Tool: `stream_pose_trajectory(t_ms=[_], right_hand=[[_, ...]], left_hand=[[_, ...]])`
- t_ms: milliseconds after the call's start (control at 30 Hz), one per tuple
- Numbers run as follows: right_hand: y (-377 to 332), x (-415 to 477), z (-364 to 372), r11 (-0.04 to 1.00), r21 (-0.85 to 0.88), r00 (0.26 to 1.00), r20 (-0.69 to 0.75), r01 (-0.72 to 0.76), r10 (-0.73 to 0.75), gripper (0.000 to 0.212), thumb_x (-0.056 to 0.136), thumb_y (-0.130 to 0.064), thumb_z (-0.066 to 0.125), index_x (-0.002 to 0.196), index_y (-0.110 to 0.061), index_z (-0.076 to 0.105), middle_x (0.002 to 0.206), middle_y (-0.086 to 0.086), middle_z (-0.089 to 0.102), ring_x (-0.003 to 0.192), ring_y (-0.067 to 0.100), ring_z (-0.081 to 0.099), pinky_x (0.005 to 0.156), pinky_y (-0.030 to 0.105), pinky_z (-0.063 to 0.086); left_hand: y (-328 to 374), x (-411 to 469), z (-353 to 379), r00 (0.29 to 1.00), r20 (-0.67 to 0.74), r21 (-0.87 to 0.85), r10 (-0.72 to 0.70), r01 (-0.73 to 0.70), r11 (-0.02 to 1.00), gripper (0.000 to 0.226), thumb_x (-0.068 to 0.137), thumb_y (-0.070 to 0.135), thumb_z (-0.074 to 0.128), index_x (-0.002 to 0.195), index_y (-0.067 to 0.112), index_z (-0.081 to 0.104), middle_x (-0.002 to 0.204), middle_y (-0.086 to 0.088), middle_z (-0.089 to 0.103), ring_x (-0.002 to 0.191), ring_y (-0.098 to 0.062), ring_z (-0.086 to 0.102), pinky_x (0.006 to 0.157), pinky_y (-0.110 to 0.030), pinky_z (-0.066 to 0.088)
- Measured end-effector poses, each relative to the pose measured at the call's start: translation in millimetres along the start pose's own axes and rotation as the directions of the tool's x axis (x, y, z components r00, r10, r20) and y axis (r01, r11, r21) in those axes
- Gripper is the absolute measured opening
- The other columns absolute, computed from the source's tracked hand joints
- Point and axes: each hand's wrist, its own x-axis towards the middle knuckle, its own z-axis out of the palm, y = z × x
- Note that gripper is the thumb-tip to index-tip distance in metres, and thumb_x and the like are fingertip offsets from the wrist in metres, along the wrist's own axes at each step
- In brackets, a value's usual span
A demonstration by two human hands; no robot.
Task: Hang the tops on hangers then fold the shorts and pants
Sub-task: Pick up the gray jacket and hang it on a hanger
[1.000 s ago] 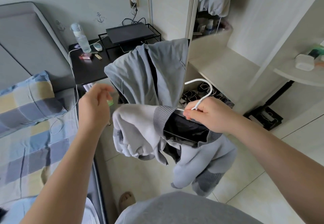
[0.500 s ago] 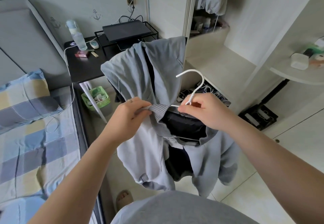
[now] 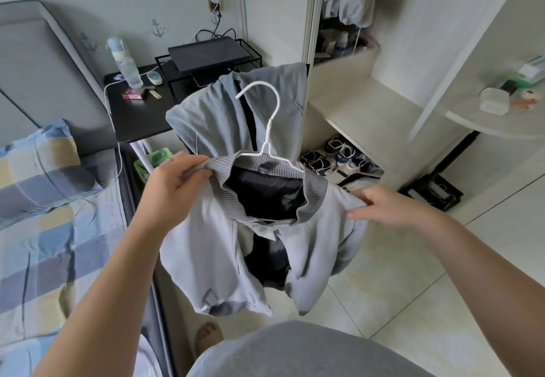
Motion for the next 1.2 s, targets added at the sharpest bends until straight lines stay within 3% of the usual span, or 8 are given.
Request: stream_pose_trajectory(t_ms=[67, 200, 400, 667, 833, 1033, 1133, 1200], right_hand=[[-3.8, -0.9, 2.9, 0.999, 0.048, 0.998, -0.066, 0.022, -0.018, 0.006, 0.092, -0.019, 0.07, 0.093, -0.013, 0.072, 0.091, 0.017, 0.072, 0.081, 0.023, 0.067, 0.079, 0.042, 0.051], [-5.5, -1.7, 3.5, 0.969, 0.149, 0.92, -0.37, 0.196, -0.129, 0.033, 0.091, -0.026, 0.072, 0.06, -0.025, 0.061, 0.055, -0.008, 0.042, 0.056, 0.004, 0.04, 0.055, 0.021, 0.032], [-20.5, -2.5, -1.6, 0.91, 0.273, 0.884, -0.435, 0.313, -0.173, 0.031, 0.099, -0.012, 0.059, 0.082, -0.031, 0.077, 0.074, 0.002, 0.073, 0.067, 0.01, 0.066, 0.067, 0.02, 0.054], [-19.9, 6.1, 16.3, 0.988, 0.067, 0.963, -0.241, 0.142, -0.122, 0.026, 0.099, -0.014, 0.06, 0.124, -0.014, 0.069, 0.12, -0.006, 0.069, 0.103, -0.012, 0.061, 0.09, 0.006, 0.043], [-16.0, 8.7, 23.3, 0.987, 0.048, 0.93, -0.347, 0.15, -0.125, 0.017, 0.094, -0.014, 0.067, 0.108, -0.01, 0.077, 0.097, -0.008, 0.074, 0.099, 0.011, 0.068, 0.092, 0.029, 0.049], [-18.5, 7.5, 20.7, 0.971, 0.053, 0.851, -0.495, 0.234, -0.178, 0.009, 0.088, -0.01, 0.074, 0.094, -0.014, 0.08, 0.076, -0.026, 0.07, 0.075, -0.012, 0.063, 0.071, 0.005, 0.044], [-20.9, 7.9, 16.0, 0.954, 0.123, 0.838, -0.517, 0.273, -0.173, 0.021, 0.088, -0.008, 0.074, 0.08, -0.027, 0.076, 0.071, -0.026, 0.07, 0.068, -0.011, 0.06, 0.067, 0.004, 0.041], [-20.8, 8.8, 12.4, 0.946, 0.19, 0.857, -0.496, 0.264, -0.14, 0.032, 0.089, -0.01, 0.072, 0.072, -0.036, 0.072, 0.066, -0.023, 0.067, 0.062, -0.007, 0.056, 0.065, 0.01, 0.042]], left_hand=[[-1.8, -0.1, -2.9, 1.0, -0.027, 0.009, 0.002, -0.002, 1.0, 0.024, 0.092, 0.021, 0.059, 0.094, 0.044, 0.066, 0.085, 0.006, 0.059, 0.082, -0.01, 0.054, 0.075, -0.016, 0.041], [-3.6, -1.9, -16.0, 1.0, -0.014, 0.041, 0.018, -0.018, 0.999, 0.049, 0.092, 0.013, 0.065, 0.095, 0.061, 0.064, 0.08, 0.021, 0.057, 0.075, 0.003, 0.049, 0.072, -0.005, 0.036], [-8.7, -6.3, -13.0, 0.997, -0.008, 0.146, -0.074, 0.074, 0.986, 0.022, 0.09, 0.002, 0.069, 0.108, 0.011, 0.076, 0.083, -0.005, 0.059, 0.074, -0.011, 0.053, 0.069, -0.003, 0.035], [-6.5, -10.1, -5.6, 0.998, -0.001, 0.091, -0.055, 0.055, 0.994, 0.04, 0.089, 0.001, 0.071, 0.096, 0.04, 0.07, 0.083, 0.0, 0.061, 0.075, 0.003, 0.052, 0.069, -0.001, 0.035], [-10.2, -9.0, -8.9, 0.998, -0.007, 0.043, -0.068, 0.068, 0.997, 0.062, 0.09, 0.003, 0.07, 0.089, 0.065, 0.066, 0.089, -0.006, 0.065, 0.087, -0.013, 0.058, 0.079, -0.003, 0.038], [-18.1, -11.7, -9.5, 0.995, 0.03, 0.047, -0.096, 0.095, 0.994, 0.05, 0.09, 0.003, 0.071, 0.092, 0.053, 0.065, 0.078, 0.0, 0.06, 0.074, 0.003, 0.051, 0.07, -0.001, 0.035], [-21.0, -12.5, -9.5, 0.991, 0.052, 0.058, -0.124, 0.121, 0.991, 0.031, 0.09, 0.004, 0.071, 0.096, 0.034, 0.073, 0.079, -0.01, 0.062, 0.07, -0.009, 0.051, 0.066, -0.005, 0.036], [-20.8, -12.8, -9.7, 0.992, 0.063, 0.035, -0.112, 0.11, 0.993, 0.048, 0.09, 0.004, 0.071, 0.092, 0.052, 0.069, 0.078, -0.004, 0.063, 0.069, -0.014, 0.051, 0.066, -0.007, 0.037]])
